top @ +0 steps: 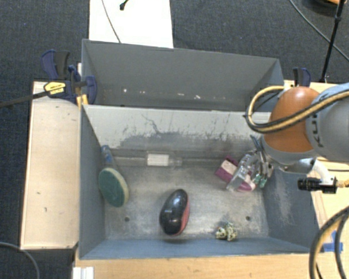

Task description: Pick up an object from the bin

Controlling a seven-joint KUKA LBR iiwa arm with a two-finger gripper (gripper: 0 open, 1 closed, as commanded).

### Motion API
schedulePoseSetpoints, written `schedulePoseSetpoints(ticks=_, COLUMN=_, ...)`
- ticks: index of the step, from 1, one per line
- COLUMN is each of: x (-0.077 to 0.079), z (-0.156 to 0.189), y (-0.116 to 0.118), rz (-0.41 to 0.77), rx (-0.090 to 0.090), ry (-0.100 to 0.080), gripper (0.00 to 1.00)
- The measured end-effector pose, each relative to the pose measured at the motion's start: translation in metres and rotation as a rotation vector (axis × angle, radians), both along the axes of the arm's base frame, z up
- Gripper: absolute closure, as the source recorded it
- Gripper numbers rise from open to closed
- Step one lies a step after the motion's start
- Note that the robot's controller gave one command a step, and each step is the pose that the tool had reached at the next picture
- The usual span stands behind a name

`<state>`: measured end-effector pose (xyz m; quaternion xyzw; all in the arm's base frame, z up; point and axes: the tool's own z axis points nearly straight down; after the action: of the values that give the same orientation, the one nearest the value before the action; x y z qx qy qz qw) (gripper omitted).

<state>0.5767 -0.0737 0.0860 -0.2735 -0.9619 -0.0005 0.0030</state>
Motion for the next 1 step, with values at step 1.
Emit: schedulePoseSetpoints(ticks=1, x=0.0069, z=-0.0123, y=0.0104, rz=-0.003, rx=-0.003, ry=-0.011, gripper=1.00)
